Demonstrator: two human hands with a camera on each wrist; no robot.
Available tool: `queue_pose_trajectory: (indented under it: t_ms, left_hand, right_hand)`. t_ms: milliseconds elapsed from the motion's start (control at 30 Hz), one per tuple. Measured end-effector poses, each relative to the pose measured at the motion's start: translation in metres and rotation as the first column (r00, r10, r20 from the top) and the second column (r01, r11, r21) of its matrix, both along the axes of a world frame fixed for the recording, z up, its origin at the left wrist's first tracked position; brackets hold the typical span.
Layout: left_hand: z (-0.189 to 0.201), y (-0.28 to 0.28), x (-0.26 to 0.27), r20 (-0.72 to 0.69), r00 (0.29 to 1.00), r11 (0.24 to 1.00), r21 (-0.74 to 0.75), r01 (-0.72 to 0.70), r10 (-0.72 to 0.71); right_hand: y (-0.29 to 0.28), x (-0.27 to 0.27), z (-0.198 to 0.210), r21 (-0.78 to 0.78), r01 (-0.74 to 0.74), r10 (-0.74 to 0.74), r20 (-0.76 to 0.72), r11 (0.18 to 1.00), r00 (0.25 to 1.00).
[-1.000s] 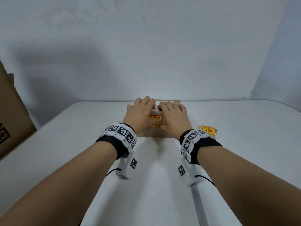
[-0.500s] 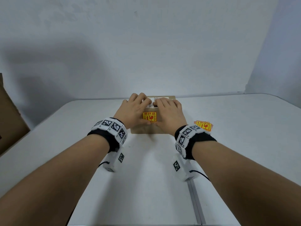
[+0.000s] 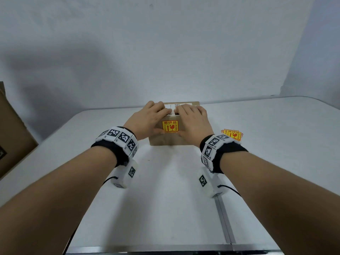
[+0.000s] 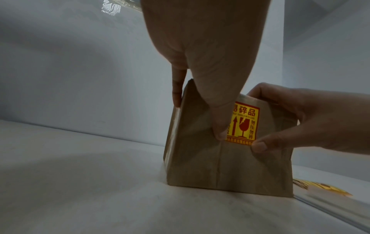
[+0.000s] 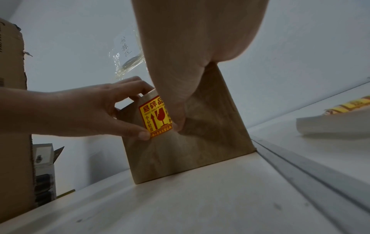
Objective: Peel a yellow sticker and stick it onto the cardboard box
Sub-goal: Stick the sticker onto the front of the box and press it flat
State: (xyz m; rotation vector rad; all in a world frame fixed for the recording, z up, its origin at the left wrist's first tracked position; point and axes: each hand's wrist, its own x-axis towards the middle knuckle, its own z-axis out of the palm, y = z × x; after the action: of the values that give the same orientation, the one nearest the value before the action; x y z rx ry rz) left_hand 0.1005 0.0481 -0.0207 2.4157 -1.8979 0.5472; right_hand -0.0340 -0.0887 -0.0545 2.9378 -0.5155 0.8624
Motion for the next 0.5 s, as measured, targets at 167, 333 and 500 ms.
queue_pose_trajectory:
  t_ms: [167,333,500]
  left_hand:
    - [-0.004,0.001,-0.001,-0.025,1.000,1.000,-0.019,-0.020,0.019]
    - [-0.004,0.005,-0.001,-0.060,0.998,1.000,0.006,-0.016,0.016]
    - [-0.010,-0.005,-0.012,-0.002,0.999,0.997,-0.059,-0.054,0.054]
  right_hand:
    - [-0.002,-0.002,0.002,0.007,-0.021,0.021,-0.005,1.000,1.000]
    - [-0.004,-0.003,0.004,0.035,-0.039,0.039,0.000,0.999,0.999]
    - [-0.003,-0.005,0.003,0.027,-0.058,0.059,-0.004,0.998,0.998]
